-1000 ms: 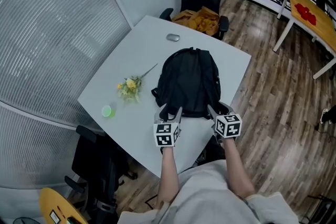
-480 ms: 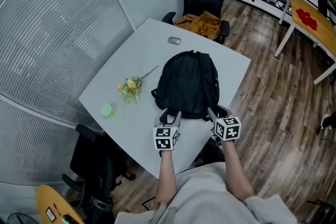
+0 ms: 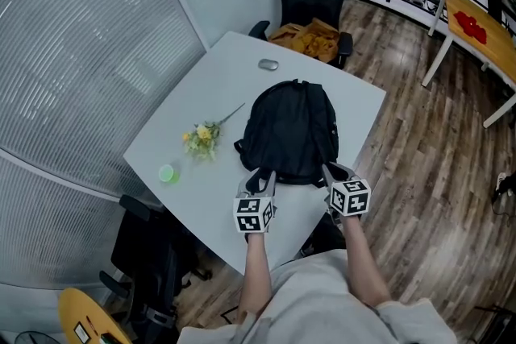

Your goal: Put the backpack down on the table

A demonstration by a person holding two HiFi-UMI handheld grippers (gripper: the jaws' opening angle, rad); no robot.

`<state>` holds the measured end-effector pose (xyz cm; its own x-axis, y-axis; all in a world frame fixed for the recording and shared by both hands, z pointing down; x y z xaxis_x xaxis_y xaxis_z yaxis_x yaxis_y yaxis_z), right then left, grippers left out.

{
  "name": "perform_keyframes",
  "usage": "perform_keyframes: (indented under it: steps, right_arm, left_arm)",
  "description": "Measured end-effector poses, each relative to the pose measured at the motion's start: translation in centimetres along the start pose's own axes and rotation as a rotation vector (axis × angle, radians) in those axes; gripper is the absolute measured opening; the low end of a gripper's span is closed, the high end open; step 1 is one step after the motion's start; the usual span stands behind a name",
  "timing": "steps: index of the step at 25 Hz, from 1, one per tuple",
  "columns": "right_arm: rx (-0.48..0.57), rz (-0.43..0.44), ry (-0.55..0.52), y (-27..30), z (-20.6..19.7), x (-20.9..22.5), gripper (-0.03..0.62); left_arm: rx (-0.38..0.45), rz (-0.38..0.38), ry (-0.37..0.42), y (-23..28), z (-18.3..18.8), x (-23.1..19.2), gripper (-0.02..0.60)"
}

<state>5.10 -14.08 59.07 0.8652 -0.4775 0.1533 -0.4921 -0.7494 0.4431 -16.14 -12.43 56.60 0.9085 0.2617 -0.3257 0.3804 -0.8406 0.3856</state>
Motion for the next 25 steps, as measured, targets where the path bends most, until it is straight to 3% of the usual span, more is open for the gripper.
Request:
perform_keyframes:
  steps: [10, 25]
  right_arm:
    - [0.012, 0.021, -0.015, 0.2, 0.8, -0.6, -0.001]
    - [0.015, 0.05, -0.022, 0.5, 1.2, -1.4, 0.0]
  left_arm:
    - [0.031, 0.003, -0.02, -0.4, 0.5, -0.2, 0.066]
    - [0.053, 0.009, -0.026, -1.0, 1.3, -0.3, 0.034]
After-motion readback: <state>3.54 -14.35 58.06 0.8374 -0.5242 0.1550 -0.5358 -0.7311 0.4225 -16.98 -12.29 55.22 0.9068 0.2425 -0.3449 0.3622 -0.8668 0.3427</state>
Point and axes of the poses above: the fingertips, and each gripper's own axes: y forward along the fingers, x to its right, z out of its top, the point moved 4 cm from there along -y, backward along the fingers, and after that the axes turned 11 degrees about -y, right-handed, at the moved point
